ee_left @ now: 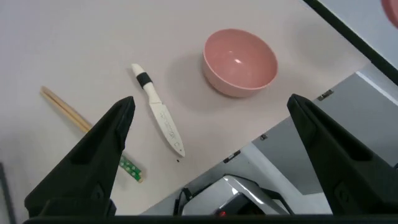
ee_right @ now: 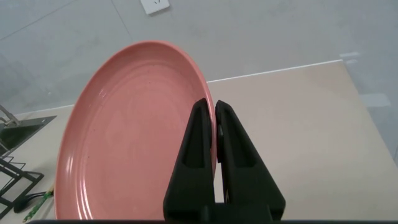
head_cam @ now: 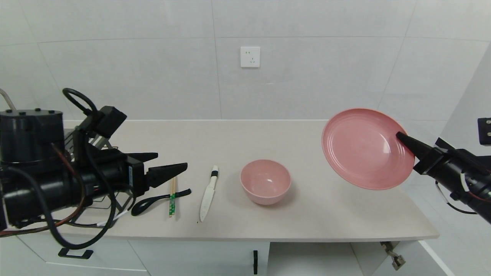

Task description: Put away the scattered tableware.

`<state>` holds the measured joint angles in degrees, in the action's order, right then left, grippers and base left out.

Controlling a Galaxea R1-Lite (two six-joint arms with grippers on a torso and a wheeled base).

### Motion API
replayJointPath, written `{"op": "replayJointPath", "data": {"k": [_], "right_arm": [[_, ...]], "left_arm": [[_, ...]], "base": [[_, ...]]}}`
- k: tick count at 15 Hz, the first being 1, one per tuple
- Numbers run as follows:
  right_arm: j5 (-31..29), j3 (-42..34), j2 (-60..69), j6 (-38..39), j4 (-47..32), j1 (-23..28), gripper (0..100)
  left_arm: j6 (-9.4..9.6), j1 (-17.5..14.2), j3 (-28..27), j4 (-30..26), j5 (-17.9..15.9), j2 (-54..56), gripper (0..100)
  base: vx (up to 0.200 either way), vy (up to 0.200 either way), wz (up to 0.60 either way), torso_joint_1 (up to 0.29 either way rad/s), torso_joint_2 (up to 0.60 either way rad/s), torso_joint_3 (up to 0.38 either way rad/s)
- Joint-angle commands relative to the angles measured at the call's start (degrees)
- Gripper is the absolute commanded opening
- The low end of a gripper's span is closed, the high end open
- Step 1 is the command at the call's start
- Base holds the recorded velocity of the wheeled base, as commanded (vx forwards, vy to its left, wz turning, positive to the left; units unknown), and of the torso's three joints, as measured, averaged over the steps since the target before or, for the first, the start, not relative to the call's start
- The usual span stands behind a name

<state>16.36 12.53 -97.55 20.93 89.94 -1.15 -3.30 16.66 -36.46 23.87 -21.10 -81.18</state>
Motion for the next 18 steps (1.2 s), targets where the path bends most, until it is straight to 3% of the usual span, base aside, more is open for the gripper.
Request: {"op": "replayJointPath", "data": {"k": [1, 3, 6, 8, 10, 14, 16, 18], "right_arm": [[0.1, -0.1, -0.3, 0.0, 0.1, -0.1, 0], [0.1, -0.1, -0.3, 0.0, 0.1, -0.1, 0], [0.1, -0.1, -0.2, 0.0, 0.1, -0.6, 0], [0.1, -0.3, -0.4, 0.0, 0.1, -0.6, 0], [0.1, -0.3, -0.6, 0.0, 0.1, -0.6, 0], [0.1, -0.6, -1.8, 0.0, 0.1, -1.9, 0], [0.1, -1.4, -2.0, 0.0, 0.1, -2.6, 0], [0.1, -1.4, -1.9, 0.0, 0.1, -2.8, 0]], "left_arm": [[-0.30, 0.6, -2.0, 1.3, 2.0, -8.5, 100], [-2.15, 0.8, -2.0, 4.6, 3.0, -13.0, 100], [-2.67, 3.1, -3.0, 10.3, 4.7, -19.4, 100], [-3.82, 5.3, -4.2, 10.4, 5.0, -22.4, 100], [-6.45, 7.2, -5.5, 11.6, 5.2, -24.8, 100], [-7.07, 9.2, -7.0, 11.6, 4.9, -24.6, 100], [-10.23, 11.6, -7.5, 11.8, 5.1, -24.0, 100], [-11.29, 12.2, -10.0, 11.6, 6.2, -25.4, 100]], "base": [[0.000, 0.000, 0.00, 0.000, 0.00, 0.000], [0.000, 0.000, 0.00, 0.000, 0.00, 0.000], [0.000, 0.000, 0.00, 0.000, 0.00, 0.000], [0.000, 0.000, 0.00, 0.000, 0.00, 0.000], [0.000, 0.000, 0.00, 0.000, 0.00, 0.000], [0.000, 0.000, 0.00, 0.000, 0.00, 0.000], [0.000, 0.000, 0.00, 0.000, 0.00, 0.000], [0.000, 0.000, 0.00, 0.000, 0.00, 0.000]]}}
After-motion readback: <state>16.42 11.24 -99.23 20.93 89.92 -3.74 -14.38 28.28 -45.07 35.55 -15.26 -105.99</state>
